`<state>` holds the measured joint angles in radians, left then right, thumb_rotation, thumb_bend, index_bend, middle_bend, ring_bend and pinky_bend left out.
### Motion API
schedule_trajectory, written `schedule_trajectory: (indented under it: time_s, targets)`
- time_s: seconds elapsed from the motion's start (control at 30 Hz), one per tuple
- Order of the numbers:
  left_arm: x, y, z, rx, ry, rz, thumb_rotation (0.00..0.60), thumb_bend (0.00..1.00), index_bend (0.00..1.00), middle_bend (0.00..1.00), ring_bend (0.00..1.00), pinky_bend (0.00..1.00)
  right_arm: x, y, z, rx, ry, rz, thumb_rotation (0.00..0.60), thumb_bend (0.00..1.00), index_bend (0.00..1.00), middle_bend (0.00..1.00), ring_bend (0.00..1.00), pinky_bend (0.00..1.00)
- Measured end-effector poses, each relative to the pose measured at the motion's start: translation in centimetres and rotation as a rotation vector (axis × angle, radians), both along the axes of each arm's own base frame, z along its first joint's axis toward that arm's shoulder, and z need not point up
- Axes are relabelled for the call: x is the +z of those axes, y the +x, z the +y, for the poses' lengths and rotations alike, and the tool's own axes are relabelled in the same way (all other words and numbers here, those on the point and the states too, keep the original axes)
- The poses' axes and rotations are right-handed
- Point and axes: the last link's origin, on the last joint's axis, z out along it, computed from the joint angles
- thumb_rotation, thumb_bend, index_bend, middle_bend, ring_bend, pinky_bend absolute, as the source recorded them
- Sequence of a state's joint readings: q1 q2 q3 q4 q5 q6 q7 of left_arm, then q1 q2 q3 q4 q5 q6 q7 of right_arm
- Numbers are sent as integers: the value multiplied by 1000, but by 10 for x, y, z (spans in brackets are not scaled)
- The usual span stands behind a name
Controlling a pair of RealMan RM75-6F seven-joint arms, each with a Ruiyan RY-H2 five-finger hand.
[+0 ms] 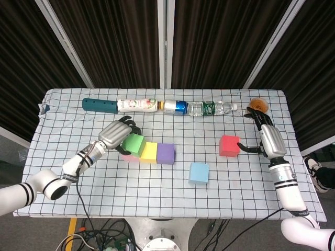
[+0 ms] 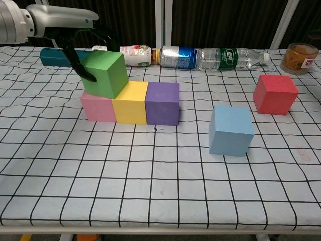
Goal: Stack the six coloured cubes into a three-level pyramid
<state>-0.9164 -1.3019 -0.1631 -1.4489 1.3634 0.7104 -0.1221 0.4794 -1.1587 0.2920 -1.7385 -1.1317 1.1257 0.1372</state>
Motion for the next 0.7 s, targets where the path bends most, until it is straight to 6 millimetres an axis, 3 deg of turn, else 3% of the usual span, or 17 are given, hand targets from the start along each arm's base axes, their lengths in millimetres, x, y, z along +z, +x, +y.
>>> schedule_trajectory:
  time_s: [0.7]
  targets:
    - [9,25,-17,206,62,-66,600,117,450,404,239,65,2,-3,1,4,0,-3,600,113,28,195,6,0]
